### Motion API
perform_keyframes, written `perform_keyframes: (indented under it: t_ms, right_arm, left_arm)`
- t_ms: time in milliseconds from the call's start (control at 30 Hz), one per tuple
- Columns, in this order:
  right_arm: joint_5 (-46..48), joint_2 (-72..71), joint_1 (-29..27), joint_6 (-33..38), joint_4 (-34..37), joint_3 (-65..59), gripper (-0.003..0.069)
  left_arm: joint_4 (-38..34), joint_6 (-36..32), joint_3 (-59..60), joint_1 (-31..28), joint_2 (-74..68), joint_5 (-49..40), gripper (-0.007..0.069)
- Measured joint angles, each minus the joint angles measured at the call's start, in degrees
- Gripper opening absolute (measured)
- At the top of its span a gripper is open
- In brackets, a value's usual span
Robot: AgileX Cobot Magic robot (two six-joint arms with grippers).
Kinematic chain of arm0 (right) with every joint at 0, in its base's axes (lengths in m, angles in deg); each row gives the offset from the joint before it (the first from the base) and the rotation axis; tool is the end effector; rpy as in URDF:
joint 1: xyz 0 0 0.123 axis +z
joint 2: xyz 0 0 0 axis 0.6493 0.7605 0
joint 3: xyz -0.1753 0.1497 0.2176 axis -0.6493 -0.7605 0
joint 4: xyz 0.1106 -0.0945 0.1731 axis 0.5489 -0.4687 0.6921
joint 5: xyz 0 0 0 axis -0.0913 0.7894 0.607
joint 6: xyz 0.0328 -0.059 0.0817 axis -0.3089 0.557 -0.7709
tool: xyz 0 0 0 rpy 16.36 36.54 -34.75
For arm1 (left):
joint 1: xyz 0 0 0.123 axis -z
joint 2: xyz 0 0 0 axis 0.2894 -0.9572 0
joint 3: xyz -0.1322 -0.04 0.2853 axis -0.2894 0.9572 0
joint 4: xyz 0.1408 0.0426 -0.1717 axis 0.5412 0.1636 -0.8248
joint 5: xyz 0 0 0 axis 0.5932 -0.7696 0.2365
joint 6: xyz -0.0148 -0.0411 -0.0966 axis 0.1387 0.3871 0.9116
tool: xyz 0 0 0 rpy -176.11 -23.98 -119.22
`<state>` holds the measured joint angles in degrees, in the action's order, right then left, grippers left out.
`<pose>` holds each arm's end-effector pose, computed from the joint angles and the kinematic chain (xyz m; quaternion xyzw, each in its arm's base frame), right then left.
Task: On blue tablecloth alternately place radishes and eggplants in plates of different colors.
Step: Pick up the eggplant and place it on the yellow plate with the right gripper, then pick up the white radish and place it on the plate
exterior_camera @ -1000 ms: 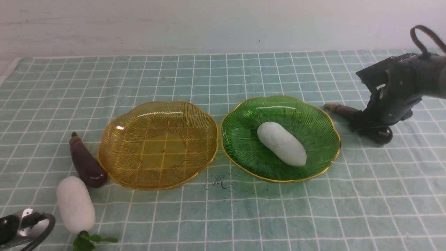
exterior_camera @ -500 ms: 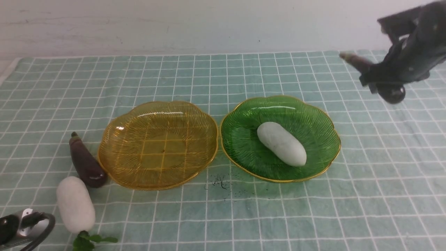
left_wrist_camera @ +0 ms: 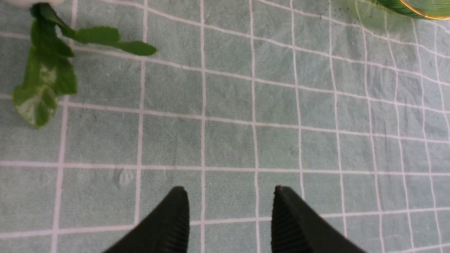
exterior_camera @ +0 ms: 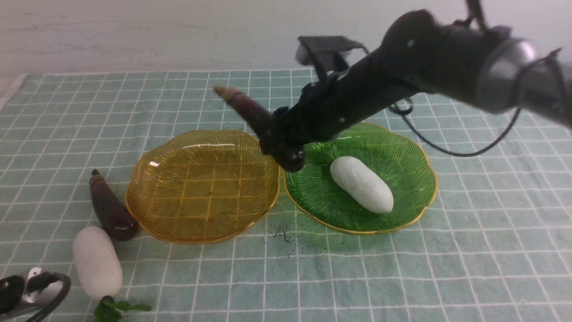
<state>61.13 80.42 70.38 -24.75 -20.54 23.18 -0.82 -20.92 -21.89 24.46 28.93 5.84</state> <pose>0.3746 0.2677 0.2815 -0.3008 0.8775 0.2824 0.2446 0.0296 -0.0374 0.2364 -0.0737 0.9210 -0.2375 0.2998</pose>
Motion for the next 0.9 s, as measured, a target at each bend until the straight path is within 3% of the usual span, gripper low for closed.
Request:
perform_keyframes:
  t_ms: [100,200,367,500,533,567,667,733,767,800,900]
  right_arm:
    - [-5.4,2.8,3.9,0.5,0.0,-0.1,0.0388]
    - [-8.8,4.3,5.3,0.6,0.1,-0.1,0.0442]
    - [-10.3,5.7,5.3,0.7,-0.4,-0.1,0.0610]
    - [-6.8,4.9,4.6,0.7,-2.3,0.2,0.0615]
    - [-5.3,4.5,4.3,0.7,-3.2,0.4,0.0601]
    - [2.3,2.5,3.0,0.6,-6.5,1.9,0.0528]
    - [8.7,0.4,1.7,0.0,-9.2,4.5,0.0440]
    - [20.2,-2.9,-0.1,-2.0,-12.6,8.8,0.0272]
    - [20.8,-3.1,-0.3,-2.3,-13.0,9.2,0.0260]
    - [23.5,-5.2,-1.4,-3.7,-14.7,11.4,0.0159]
    - [25.0,-9.7,-3.3,-6.2,-18.0,12.6,0.0030]
  left_arm:
    - [0.0,0.0,0.0,0.0,0.0,0.0,0.0300]
    - [0.0,0.0,0.0,0.0,0.0,0.0,0.0300]
    - [0.1,0.0,0.0,0.0,0.0,0.0,0.0300]
    - [0.1,0.1,0.0,0.0,0.0,0.0,0.0300]
    - [0.1,0.1,0.0,0.0,0.0,0.0,0.0300]
    - [0.1,0.9,-0.2,0.0,0.0,0.2,0.0295]
    - [0.2,1.6,-1.1,0.0,0.0,0.2,0.0269]
    - [1.7,3.1,-4.2,0.0,-0.2,0.3,0.0206]
    - [1.9,3.3,-4.2,0.0,-0.3,0.3,0.0206]
    - [4.5,4.5,-7.0,0.0,-1.0,0.3,0.0148]
    - [10.5,7.4,-11.2,0.0,-3.0,0.1,0.0050]
